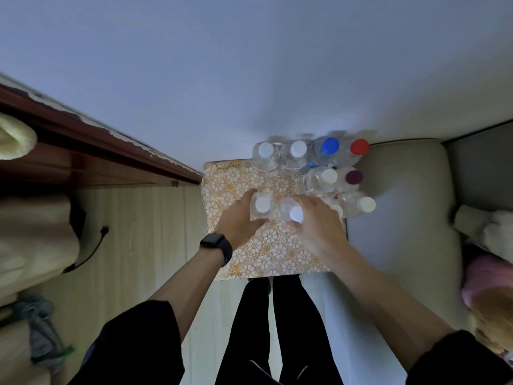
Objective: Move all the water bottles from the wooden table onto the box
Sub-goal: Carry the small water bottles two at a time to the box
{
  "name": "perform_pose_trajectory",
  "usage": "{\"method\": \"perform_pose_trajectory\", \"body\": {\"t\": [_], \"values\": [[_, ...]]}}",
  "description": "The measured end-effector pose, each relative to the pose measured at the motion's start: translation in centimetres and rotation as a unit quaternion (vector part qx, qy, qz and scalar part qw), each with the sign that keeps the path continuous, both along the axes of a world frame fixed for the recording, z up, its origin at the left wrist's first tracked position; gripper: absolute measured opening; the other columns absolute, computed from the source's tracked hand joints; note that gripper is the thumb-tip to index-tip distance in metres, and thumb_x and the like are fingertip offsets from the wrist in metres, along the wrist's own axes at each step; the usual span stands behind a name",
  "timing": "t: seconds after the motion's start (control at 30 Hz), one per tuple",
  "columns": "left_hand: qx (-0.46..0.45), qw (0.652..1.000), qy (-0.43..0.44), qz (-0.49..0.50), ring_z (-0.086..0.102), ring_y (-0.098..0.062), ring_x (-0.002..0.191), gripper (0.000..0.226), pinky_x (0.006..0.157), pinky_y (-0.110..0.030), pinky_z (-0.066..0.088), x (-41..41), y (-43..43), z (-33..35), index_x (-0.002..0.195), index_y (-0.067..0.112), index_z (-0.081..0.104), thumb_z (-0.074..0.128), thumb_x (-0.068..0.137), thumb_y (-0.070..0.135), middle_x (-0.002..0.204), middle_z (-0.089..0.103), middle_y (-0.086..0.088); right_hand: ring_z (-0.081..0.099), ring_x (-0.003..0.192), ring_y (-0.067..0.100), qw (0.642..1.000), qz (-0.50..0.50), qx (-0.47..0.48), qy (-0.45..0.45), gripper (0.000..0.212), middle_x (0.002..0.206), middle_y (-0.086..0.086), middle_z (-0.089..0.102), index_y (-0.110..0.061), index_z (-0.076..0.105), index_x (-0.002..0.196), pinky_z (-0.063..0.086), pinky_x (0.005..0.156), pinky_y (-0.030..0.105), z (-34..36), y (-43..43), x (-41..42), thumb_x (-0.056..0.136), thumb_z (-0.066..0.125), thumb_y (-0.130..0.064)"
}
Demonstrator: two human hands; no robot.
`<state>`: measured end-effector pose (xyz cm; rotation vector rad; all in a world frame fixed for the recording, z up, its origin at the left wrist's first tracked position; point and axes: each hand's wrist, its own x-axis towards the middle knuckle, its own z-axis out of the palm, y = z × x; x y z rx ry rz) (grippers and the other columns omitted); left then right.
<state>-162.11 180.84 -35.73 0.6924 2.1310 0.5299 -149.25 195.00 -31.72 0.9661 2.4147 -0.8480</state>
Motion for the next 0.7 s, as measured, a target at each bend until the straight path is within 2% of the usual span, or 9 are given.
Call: {"method": "perform_pose_trajectory", "body": {"t": [0.13, 0.23, 0.3, 0.37, 0.43, 0.6, 0.7], "values": [[0.032, 0.999, -0.005, 0.020, 0.068, -0.025, 0.096, 0.071, 0.079, -0.033, 0.053, -1.5, 3.4, -0.1, 0.143, 0.017, 0.037, 0.077, 0.085, 0.024, 0.112, 0.071, -0.004, 0.063, 0.112, 0.028, 0.999, 0.033, 0.038, -0.009, 0.060, 0.127, 0.010, 0.061, -0.018, 0.048, 0.139, 0.052, 0.092, 0.042, 0.0, 2.4, -3.3, 0.088, 0.074, -0.036], [0.029, 0.998, -0.006, 0.050, 0.068, -0.024, 0.095, 0.073, 0.079, -0.035, 0.055, -1.9, 4.4, -0.3, 0.142, 0.016, 0.036, 0.079, 0.083, 0.025, 0.111, 0.071, -0.004, 0.065, 0.107, 0.032, 0.997, 0.041, 0.058, -0.011, 0.062, 0.135, 0.012, 0.049, -0.018, 0.049, 0.140, 0.053, 0.090, 0.043, 0.1, 3.6, -4.4, 0.086, 0.076, -0.032], [0.036, 0.996, -0.015, 0.086, 0.068, -0.024, 0.099, 0.078, 0.080, -0.035, 0.056, -1.8, 4.4, -0.4, 0.141, 0.016, 0.035, 0.082, 0.080, 0.026, 0.119, 0.069, -0.003, 0.067, 0.103, 0.033, 0.996, 0.054, 0.071, -0.021, 0.060, 0.135, 0.013, 0.045, -0.016, 0.049, 0.139, 0.055, 0.086, 0.043, 0.1, 4.0, -4.9, 0.087, 0.076, -0.030], [0.054, 0.989, -0.032, 0.136, 0.068, -0.022, 0.100, 0.080, 0.076, -0.029, 0.053, -1.6, 4.4, -0.5, 0.138, 0.017, 0.034, 0.085, 0.076, 0.025, 0.129, 0.065, -0.001, 0.067, 0.101, 0.034, 0.994, 0.066, 0.083, -0.029, 0.057, 0.133, 0.013, 0.047, -0.014, 0.047, 0.139, 0.056, 0.083, 0.042, 0.0, 4.0, -5.3, 0.090, 0.073, -0.027], [0.048, 0.989, -0.031, 0.137, 0.067, -0.020, 0.094, 0.074, 0.070, -0.025, 0.049, -1.6, 4.7, -0.4, 0.132, 0.016, 0.037, 0.084, 0.077, 0.025, 0.124, 0.066, 0.001, 0.067, 0.100, 0.034, 0.992, 0.078, 0.099, -0.028, 0.053, 0.132, 0.013, 0.050, -0.011, 0.045, 0.137, 0.056, 0.080, 0.041, -0.2, 3.8, -5.5, 0.092, 0.071, -0.019], [0.042, 0.992, -0.019, 0.122, 0.060, -0.014, 0.085, 0.068, 0.070, -0.028, 0.048, -1.7, 4.9, -0.5, 0.131, 0.013, 0.039, 0.082, 0.079, 0.021, 0.112, 0.066, 0.004, 0.067, 0.100, 0.036, 0.992, 0.065, 0.107, -0.018, 0.050, 0.135, 0.012, 0.050, -0.007, 0.045, 0.136, 0.055, 0.079, 0.043, -0.9, 3.3, -4.9, 0.093, 0.068, -0.020], [0.039, 0.991, -0.006, 0.127, 0.068, -0.022, 0.089, 0.062, 0.070, -0.036, 0.058, -1.5, 4.5, -1.0, 0.130, 0.013, 0.038, 0.077, 0.083, 0.016, 0.111, 0.070, -0.004, 0.067, 0.101, 0.038, 0.993, 0.055, 0.105, -0.011, 0.050, 0.136, 0.012, 0.050, -0.007, 0.044, 0.136, 0.055, 0.078, 0.046, -1.1, 3.2, -4.7, 0.094, 0.068, -0.021]]}}
